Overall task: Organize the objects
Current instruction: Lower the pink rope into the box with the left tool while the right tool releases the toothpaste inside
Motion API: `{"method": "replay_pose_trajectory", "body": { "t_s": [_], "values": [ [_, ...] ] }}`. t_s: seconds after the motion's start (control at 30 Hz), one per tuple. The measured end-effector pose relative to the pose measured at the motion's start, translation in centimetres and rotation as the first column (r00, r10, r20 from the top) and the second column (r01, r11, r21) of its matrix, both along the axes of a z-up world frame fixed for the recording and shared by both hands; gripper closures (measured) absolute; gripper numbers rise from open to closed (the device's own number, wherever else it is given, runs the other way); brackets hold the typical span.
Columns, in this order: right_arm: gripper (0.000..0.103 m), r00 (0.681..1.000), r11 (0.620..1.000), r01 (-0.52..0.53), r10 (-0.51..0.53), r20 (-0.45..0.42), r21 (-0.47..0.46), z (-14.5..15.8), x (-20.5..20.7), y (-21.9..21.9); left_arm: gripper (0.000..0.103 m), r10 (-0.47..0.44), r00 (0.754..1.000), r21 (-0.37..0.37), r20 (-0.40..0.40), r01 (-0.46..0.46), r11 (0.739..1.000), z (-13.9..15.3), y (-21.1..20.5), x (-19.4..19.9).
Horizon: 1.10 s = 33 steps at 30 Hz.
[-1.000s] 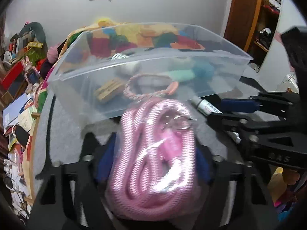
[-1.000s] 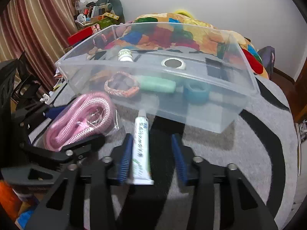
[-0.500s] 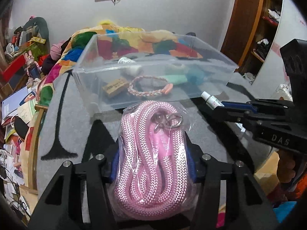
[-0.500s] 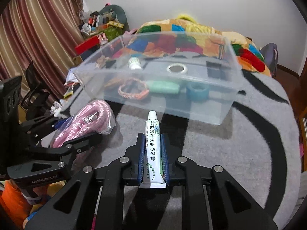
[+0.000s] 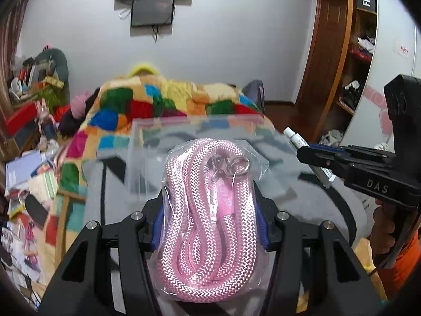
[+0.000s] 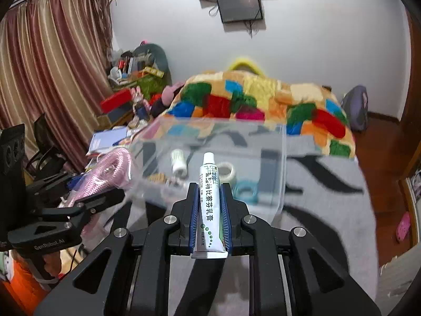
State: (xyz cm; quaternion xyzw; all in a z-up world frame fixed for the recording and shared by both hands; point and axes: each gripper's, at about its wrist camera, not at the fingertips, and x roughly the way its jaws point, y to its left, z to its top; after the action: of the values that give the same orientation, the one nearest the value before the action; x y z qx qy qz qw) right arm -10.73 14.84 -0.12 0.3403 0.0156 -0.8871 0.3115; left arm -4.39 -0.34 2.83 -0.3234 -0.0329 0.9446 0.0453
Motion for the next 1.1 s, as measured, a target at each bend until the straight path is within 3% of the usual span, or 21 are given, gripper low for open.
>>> {"method": "replay_pose_trajectory", "body": {
  "t_s": [0.23, 0.57, 0.9, 1.1],
  "values": [
    [0.088, 0.999, 0.999, 0.044, -0.044, -0.026, 0.019, 1.1, -3.2, -1.3, 0.049, 0.001, 1.000, 0.020, 0.025, -0.002, 1.000, 0.5, -1.2, -4.5],
    [0.088, 0.996, 0.992, 0.036, -0.046, 0.079, 0.118, -2.9, -7.5, -3.7, 0.049, -0.006, 0.991, -0.014, 0.132, 0.008, 1.000, -2.2, -0.6, -10.4],
    [0.087, 0.986, 0.990, -0.013, -0.011, 0.166, 0.143, -5.7, -8.4, -4.9, 0.048, 0.000, 0.984, -0.043, 0.178, 0.008, 0.999, -3.6, -0.1, -11.5],
    [0.076, 0.990, 0.989, -0.017, -0.004, 0.143, 0.144, -4.5, -7.4, -4.4, 0.047, -0.001, 0.986, -0.050, 0.166, 0.009, 0.999, -3.2, -0.1, -10.8]
  ]
}}
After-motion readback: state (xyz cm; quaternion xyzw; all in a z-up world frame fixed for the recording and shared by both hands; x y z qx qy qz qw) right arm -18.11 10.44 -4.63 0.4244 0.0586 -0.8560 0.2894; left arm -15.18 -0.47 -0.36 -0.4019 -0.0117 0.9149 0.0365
